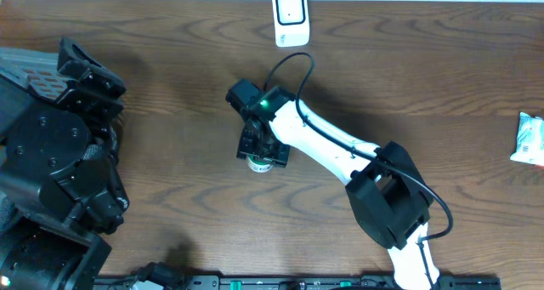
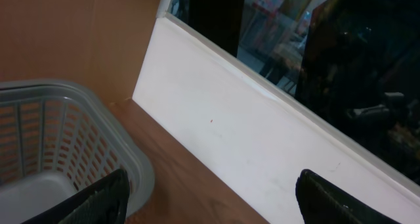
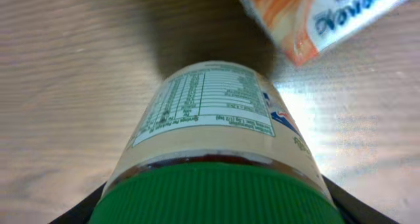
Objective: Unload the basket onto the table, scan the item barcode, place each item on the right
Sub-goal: 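Lift the jar and hold its label under the white scanner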
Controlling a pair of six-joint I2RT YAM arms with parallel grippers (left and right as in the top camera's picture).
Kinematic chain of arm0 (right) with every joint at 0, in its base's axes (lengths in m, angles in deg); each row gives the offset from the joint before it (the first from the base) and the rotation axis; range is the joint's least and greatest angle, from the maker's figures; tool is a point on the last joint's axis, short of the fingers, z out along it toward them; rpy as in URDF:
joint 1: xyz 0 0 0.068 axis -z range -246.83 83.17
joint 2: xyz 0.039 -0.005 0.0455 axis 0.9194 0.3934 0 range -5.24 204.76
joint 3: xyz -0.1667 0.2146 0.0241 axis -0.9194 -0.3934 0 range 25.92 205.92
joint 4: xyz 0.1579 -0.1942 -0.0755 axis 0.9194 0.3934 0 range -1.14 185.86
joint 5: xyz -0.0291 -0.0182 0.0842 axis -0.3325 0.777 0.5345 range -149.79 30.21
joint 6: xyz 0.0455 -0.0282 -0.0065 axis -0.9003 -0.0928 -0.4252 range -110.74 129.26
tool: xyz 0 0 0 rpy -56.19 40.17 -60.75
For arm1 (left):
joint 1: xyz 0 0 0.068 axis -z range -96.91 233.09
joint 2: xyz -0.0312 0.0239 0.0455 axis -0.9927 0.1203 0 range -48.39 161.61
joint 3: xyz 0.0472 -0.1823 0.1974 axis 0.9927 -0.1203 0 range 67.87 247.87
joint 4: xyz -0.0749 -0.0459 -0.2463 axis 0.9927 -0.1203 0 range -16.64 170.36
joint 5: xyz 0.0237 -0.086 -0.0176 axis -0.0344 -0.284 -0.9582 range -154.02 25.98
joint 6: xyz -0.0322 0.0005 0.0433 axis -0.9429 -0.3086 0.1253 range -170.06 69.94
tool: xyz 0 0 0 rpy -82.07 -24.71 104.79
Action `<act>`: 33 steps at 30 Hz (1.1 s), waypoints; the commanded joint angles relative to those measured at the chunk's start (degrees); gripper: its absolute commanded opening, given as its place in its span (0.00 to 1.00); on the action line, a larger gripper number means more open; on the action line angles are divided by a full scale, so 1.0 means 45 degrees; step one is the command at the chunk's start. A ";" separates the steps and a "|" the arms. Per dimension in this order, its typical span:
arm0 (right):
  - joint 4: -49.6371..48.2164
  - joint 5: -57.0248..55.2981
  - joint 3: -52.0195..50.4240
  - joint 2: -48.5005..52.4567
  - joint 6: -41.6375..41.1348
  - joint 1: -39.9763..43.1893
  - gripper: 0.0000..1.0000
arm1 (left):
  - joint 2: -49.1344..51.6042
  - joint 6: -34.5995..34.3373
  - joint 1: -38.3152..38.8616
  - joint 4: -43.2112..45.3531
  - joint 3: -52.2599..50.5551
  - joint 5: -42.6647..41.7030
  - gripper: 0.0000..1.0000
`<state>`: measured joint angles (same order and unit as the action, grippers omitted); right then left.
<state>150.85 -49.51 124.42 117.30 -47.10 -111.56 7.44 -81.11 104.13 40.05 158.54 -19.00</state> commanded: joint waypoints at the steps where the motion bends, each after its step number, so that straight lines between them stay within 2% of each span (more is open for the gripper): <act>1: 0.1035 0.0214 0.1923 0.0000 0.1219 -0.0102 0.54 | -0.0024 0.0180 -0.0053 0.0005 0.0044 0.0199 0.81; 5: 0.2293 0.0112 0.4031 -0.0005 0.2783 0.0160 0.55 | -0.0024 0.0180 -0.0053 0.0005 0.0039 0.0199 0.81; 10: 0.2448 -0.0243 0.6343 -0.0005 0.5134 0.0767 0.54 | -0.0024 0.0180 -0.0053 0.0005 0.0044 0.0199 0.82; 17: 0.2200 -0.3410 0.7990 -0.0005 0.6071 0.2059 0.53 | -0.0024 0.0180 -0.0053 0.0005 0.0044 0.0199 0.81; 21: 0.0874 -0.5469 0.7912 0.0010 0.6139 0.2696 0.48 | -0.0024 0.0180 -0.0053 0.0005 0.0044 0.0199 0.81; 23: -0.0243 -0.5974 0.7771 0.0010 0.6756 0.2977 0.49 | -0.0024 0.0180 -0.0053 0.0005 0.0044 0.0199 0.82; 33: -0.5557 -0.6101 0.6839 0.0505 0.9500 0.4036 0.49 | -0.0024 0.0180 -0.0053 0.0005 0.0039 0.0199 0.81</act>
<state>129.19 -74.95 156.31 117.87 -10.34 -94.40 7.42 -81.11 104.13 40.05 158.54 -19.00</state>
